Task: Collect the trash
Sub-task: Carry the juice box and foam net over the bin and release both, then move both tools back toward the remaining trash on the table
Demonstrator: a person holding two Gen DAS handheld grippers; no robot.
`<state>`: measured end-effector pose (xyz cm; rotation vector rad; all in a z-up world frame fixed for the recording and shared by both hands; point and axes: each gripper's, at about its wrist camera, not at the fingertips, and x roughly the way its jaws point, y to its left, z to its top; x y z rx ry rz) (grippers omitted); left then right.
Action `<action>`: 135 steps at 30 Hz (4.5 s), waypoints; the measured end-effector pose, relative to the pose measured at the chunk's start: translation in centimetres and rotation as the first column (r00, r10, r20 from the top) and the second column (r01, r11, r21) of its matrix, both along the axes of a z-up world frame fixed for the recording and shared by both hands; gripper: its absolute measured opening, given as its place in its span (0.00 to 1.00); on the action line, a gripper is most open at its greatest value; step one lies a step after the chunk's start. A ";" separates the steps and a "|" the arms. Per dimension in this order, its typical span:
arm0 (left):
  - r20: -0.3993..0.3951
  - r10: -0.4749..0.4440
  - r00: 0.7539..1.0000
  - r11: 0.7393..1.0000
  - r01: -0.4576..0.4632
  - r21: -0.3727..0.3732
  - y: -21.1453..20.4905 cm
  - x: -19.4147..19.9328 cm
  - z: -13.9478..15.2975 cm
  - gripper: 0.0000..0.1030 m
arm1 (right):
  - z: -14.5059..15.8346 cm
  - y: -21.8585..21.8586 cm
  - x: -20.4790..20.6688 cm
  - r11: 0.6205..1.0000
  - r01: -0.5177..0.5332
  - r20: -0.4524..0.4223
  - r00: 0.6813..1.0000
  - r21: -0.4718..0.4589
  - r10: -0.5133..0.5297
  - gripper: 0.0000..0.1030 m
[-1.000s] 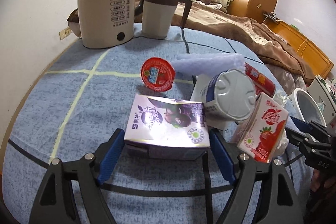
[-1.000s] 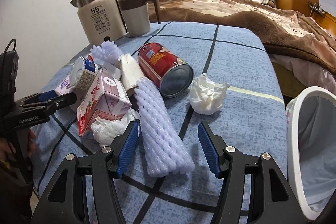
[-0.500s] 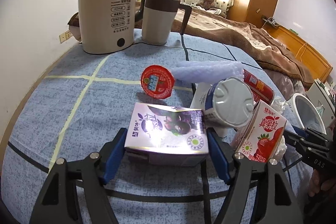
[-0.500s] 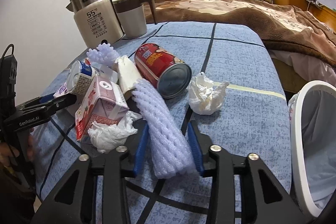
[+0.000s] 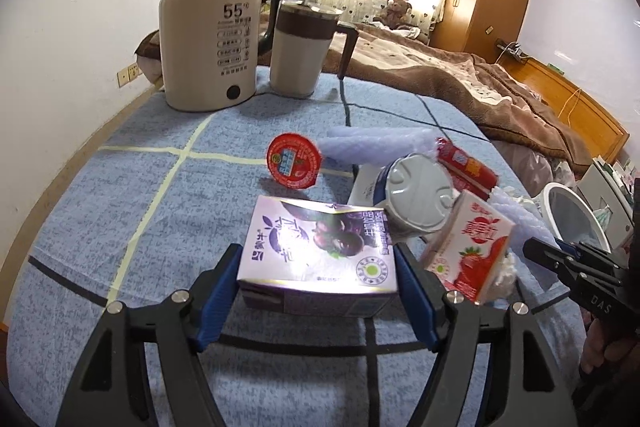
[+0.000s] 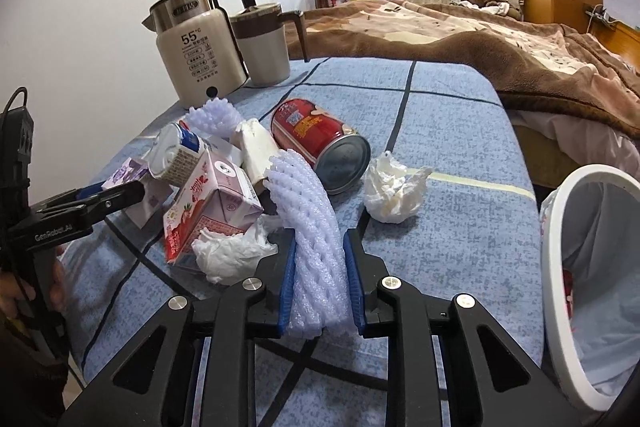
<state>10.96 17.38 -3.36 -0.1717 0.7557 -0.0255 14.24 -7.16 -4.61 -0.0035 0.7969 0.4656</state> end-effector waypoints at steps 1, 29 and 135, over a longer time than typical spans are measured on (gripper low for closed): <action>0.006 0.001 1.000 1.000 -0.001 0.004 -0.1 -0.3 0.3 0.73 | 0.2 -0.2 -0.1 1.000 0.005 0.005 1.000 0.005 -0.005 0.23; 0.145 -0.282 0.948 0.959 0.284 0.003 -13.0 -1.5 5.7 0.73 | 5.0 -9.7 -4.3 0.977 0.194 0.100 0.974 0.092 -0.203 0.24; 0.120 -0.138 0.983 0.990 0.139 0.005 -10.4 -3.8 4.1 0.77 | 4.6 -9.3 -5.6 0.951 0.309 0.122 0.944 -0.005 -0.306 0.54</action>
